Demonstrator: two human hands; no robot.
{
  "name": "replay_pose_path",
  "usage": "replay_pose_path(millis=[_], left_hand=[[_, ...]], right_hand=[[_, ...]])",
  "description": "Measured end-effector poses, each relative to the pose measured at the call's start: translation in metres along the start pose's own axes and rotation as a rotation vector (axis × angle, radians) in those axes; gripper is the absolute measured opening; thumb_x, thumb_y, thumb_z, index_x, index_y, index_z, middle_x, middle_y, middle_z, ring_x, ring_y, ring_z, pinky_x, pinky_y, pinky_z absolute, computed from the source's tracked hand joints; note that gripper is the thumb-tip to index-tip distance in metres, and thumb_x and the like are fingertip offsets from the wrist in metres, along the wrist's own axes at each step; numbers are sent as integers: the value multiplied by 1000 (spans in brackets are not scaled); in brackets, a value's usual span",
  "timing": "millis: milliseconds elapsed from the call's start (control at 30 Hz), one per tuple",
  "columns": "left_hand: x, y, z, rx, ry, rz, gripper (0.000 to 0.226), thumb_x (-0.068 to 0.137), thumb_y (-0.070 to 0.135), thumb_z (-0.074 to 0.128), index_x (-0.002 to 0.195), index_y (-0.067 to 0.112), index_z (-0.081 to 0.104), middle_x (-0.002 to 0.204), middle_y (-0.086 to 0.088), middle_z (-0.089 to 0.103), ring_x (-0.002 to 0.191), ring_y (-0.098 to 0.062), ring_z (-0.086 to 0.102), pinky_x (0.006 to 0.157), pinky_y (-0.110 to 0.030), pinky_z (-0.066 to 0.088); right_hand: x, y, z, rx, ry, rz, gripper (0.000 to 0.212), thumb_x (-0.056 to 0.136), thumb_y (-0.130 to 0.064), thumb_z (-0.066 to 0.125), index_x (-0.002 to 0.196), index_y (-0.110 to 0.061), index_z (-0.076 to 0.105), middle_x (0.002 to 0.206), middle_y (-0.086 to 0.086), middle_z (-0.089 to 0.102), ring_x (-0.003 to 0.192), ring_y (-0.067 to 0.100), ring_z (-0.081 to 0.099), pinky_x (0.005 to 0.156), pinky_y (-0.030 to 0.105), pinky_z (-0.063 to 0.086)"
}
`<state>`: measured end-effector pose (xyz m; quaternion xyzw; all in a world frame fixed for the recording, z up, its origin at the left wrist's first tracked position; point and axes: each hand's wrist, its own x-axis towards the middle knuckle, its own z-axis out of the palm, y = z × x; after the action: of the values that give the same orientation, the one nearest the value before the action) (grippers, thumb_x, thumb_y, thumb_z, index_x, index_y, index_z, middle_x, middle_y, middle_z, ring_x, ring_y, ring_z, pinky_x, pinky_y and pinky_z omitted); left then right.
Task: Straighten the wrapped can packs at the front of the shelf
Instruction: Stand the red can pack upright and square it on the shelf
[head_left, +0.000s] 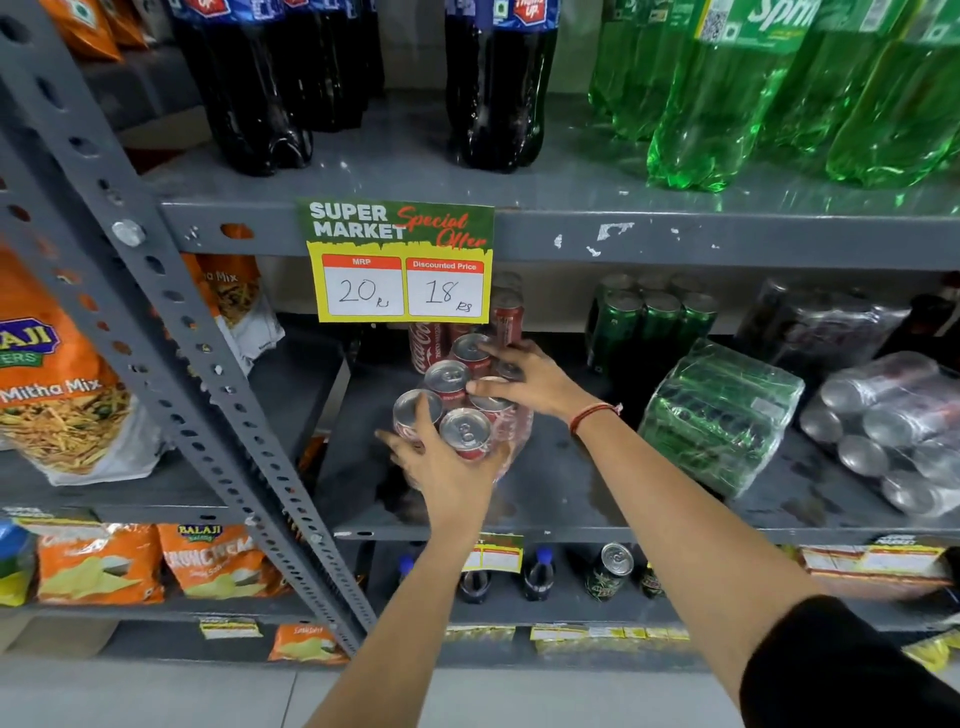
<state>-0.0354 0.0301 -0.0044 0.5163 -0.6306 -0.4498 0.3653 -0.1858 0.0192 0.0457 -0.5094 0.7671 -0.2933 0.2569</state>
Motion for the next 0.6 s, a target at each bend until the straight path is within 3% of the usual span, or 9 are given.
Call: replay_pose_path(millis=[67, 167, 233, 333, 433, 533, 600], left_hand=[[14, -2, -15, 38, -63, 49, 105, 60, 28, 86, 144, 33, 23, 157, -23, 5, 144, -40, 9, 112, -52, 27], [51, -2, -48, 137, -300, 103, 106, 54, 30, 88, 142, 37, 30, 149, -6, 37, 136, -26, 37, 110, -47, 34], [76, 0, -64, 204, -485, 125, 108, 46, 37, 88, 138, 46, 31, 146, 3, 42, 131, -20, 44, 109, -48, 37], [105, -1, -75, 332, -658, 185, 110, 52, 20, 87, 136, 55, 26, 146, 6, 42, 131, -18, 44, 108, -45, 39], [105, 9, -78, 388, -674, 212, 107, 60, 8, 82, 138, 52, 25, 150, 5, 36, 133, -20, 41, 105, -38, 42], [96, 6, -75, 377, -583, 203, 104, 65, -1, 78, 144, 42, 26, 149, -1, 38, 127, -25, 48, 86, -26, 46], [95, 1, -73, 382, -566, 220, 105, 65, 0, 79, 144, 42, 24, 151, -1, 36, 129, -23, 46, 88, -26, 46]], right_hand=[[-5, 4, 9, -35, 110, 34, 75, 74, -62, 67, 140, -37, 43, 141, 12, 39, 130, 36, 41, 112, 42, 33], [-19, 8, 24, -72, 272, 89, 78, 74, -69, 59, 142, -37, 39, 125, 16, 44, 120, 40, 44, 103, 46, 42], [-33, 3, 36, -113, 354, 133, 79, 78, -69, 53, 145, -33, 33, 126, 19, 41, 120, 42, 39, 97, 45, 42], [-50, -11, 60, -178, 465, 232, 80, 83, -70, 44, 148, -27, 28, 131, 21, 38, 119, 42, 36, 89, 45, 43], [-55, -16, 71, -162, 512, 274, 79, 85, -69, 41, 149, -26, 24, 131, 24, 37, 117, 42, 35, 88, 46, 44], [-54, -14, 68, -117, 508, 253, 78, 85, -66, 45, 149, -26, 25, 132, 24, 37, 118, 42, 35, 91, 45, 41], [-53, -13, 67, -95, 502, 234, 78, 85, -65, 47, 149, -25, 25, 133, 24, 37, 120, 42, 34, 93, 46, 40]])
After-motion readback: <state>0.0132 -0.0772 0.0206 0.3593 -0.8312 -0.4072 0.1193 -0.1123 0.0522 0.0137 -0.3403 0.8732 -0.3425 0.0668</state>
